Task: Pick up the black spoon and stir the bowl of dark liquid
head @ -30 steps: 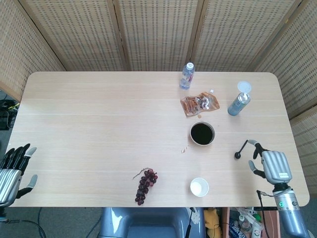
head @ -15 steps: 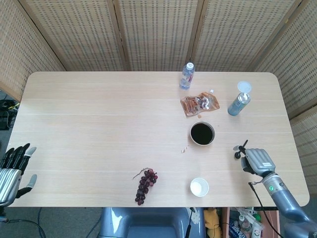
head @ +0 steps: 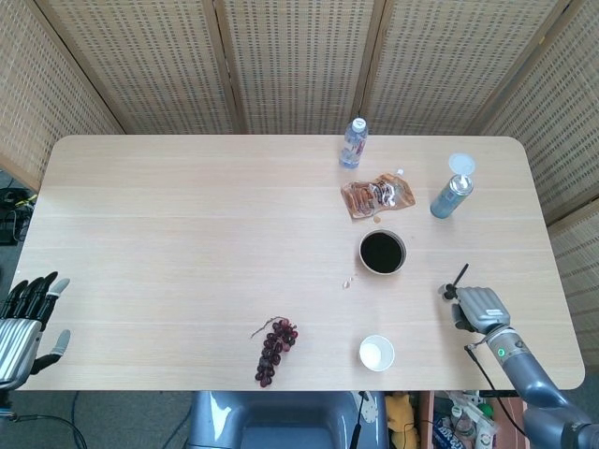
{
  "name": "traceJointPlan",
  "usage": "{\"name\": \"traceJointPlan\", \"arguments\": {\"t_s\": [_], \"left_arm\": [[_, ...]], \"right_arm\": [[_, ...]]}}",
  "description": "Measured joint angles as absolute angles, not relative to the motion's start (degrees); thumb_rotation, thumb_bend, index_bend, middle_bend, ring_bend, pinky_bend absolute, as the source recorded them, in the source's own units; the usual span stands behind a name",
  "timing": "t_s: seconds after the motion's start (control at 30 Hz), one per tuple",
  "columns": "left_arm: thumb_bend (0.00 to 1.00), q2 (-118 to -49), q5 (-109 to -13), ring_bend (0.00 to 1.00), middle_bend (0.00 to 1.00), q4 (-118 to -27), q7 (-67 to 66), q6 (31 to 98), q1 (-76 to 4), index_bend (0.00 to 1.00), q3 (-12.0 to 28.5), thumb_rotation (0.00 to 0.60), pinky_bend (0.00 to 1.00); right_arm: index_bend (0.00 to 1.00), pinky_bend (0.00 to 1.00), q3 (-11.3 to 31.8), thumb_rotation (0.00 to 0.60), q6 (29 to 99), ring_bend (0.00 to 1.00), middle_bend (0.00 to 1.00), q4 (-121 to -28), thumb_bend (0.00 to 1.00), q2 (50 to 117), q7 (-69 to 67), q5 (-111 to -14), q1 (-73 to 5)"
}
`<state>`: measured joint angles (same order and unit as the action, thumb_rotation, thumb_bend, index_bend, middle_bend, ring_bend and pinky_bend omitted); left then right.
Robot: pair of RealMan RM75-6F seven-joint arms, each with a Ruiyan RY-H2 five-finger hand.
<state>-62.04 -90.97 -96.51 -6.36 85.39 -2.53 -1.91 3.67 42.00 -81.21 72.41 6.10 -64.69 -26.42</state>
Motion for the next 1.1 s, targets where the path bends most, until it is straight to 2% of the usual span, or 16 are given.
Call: {"name": "traceJointPlan", "arguments": {"t_s": [0.5,1.1], "left_arm": [[0.44,-62.76,-90.45,0.0,0.0,-95.84,-6.05,84.75,-2.53,0.0,-2.2,0.6,0.0],[0.44,-63.04,-90.06,0.0,0.0,-95.64,-6.08,84.35,-2.61,0.0,-2.3,0.6,0.0]], "right_arm": [[0.28,1.0,2.2,0.6,39.65,1.0,0.97,-75.79,0.92,75.42,8.65,-60.06,-28.06],[0.28,1.0,1.14,0.6,39.25,1.0,0.97,-74.67,0.92,76.43,10.05,-57.93,-28.92]]}}
